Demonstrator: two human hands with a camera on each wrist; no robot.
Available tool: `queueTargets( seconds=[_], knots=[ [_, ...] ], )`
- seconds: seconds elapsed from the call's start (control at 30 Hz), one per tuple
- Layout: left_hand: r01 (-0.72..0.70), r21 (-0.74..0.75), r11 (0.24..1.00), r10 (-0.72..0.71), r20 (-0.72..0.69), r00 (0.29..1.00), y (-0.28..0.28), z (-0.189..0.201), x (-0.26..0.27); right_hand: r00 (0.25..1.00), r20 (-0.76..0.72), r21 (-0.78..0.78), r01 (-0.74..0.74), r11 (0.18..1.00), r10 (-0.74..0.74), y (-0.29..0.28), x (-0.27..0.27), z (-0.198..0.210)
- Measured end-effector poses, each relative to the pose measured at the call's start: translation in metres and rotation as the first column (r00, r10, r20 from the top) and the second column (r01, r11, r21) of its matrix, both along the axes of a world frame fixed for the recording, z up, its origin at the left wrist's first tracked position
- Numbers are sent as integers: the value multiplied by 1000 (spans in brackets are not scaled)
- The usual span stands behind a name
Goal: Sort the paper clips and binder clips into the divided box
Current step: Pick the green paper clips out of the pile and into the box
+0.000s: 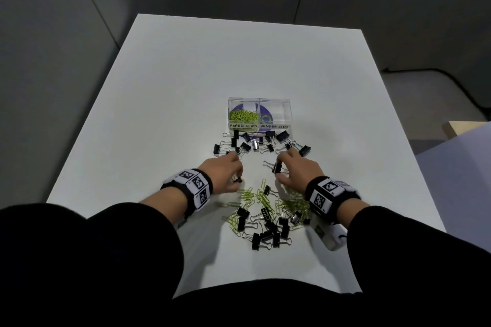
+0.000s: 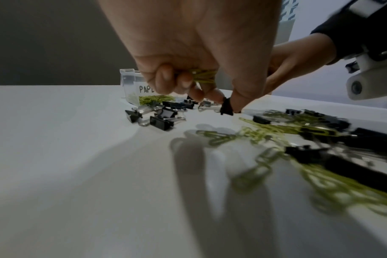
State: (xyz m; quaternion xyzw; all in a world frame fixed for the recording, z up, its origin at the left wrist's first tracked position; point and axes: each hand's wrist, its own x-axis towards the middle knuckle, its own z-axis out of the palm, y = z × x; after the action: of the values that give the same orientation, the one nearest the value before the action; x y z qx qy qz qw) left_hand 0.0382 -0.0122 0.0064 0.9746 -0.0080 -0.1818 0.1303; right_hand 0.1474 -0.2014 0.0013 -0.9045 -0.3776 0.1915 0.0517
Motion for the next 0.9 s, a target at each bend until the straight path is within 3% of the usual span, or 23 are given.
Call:
queueTargets(
  seconds=[0.17, 0.23, 0.4, 0.47, 0.6, 0.7, 0.9],
  knots=[
    [-91, 40, 995, 92, -24, 995, 5, -12, 29, 942, -215, 54, 277, 959, -260, 9, 19, -9],
    [-146, 22, 989, 147, -29, 989, 5, -16, 35, 922, -245, 73, 326, 942, -300, 8, 23, -12],
    [-174, -76, 982, 173, -16, 985, 0, -14, 34, 982, -75, 49, 179, 983, -175, -1, 24, -12],
    [-89, -112, 990, 83, -63, 995, -6, -10, 26, 996, -82, 47, 36, 998, -33, -1, 14, -10],
    [105, -78, 991, -118, -196, 973, -22, -6, 1, 968, -120, -106, -235, 966, 222, 2, -11, -12],
    [170, -11, 985, -168, -216, 962, -32, -9, -16, 975, -92, -150, -212, 966, 200, 4, -23, -17],
    [86, 37, 996, -78, -171, 982, -37, -11, -25, 985, -76, -133, -164, 978, 154, 4, -28, -13]
  ],
)
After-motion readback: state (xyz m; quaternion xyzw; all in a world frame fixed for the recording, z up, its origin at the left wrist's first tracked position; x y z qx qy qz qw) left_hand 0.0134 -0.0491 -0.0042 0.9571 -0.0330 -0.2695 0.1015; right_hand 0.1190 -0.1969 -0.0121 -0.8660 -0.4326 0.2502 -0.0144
